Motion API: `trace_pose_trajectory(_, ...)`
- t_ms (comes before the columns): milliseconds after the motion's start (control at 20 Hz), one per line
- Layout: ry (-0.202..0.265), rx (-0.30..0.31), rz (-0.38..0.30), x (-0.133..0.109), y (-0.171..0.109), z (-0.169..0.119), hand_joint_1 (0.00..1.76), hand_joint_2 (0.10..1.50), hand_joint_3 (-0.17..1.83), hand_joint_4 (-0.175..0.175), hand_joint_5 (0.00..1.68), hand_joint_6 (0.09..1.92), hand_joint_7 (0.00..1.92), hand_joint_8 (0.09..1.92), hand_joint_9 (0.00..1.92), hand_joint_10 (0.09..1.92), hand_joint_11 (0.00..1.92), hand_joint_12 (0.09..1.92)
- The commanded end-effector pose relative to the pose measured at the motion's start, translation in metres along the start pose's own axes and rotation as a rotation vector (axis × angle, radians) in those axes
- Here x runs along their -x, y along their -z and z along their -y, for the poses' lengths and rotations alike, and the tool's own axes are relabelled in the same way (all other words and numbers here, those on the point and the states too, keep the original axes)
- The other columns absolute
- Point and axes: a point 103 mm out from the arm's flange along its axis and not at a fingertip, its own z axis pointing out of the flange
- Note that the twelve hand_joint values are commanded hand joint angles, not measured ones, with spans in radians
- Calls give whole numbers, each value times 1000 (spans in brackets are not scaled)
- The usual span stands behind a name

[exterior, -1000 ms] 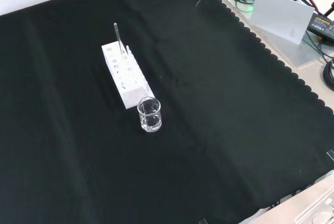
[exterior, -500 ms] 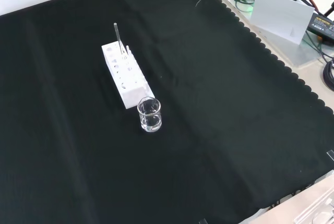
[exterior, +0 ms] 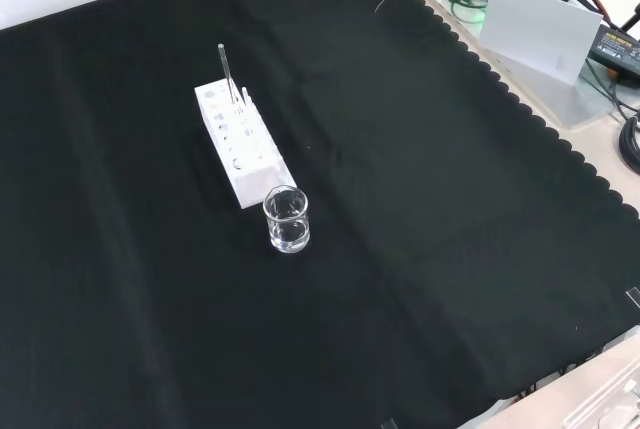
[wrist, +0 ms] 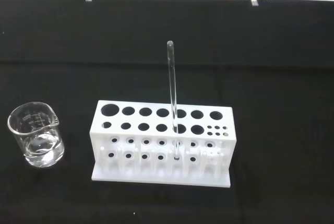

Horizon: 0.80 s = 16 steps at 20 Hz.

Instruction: Take the glass rod from the white test tube rack.

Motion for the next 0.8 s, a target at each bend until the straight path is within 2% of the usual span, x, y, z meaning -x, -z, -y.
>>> trace_pose_trajectory(50,37,3,10,-9,-10,-43,438,1053,327,-119,85,87,0,402,0,668,0,835)
trace_pose_trajectory(200,48,-7,8,-9,-16,-57,436,1058,325,-119,90,87,0,421,0,682,0,856)
trace_pose_trajectory(250,32,-23,15,-8,-18,-62,436,1060,325,-120,92,87,0,429,0,686,0,862)
trace_pose_trajectory(400,49,-28,53,-10,-26,-74,435,1062,324,-120,96,87,0,441,0,698,0,874)
trace_pose_trajectory(800,94,-40,5,-3,-51,-105,431,1067,324,-123,107,87,0,478,0,730,0,898)
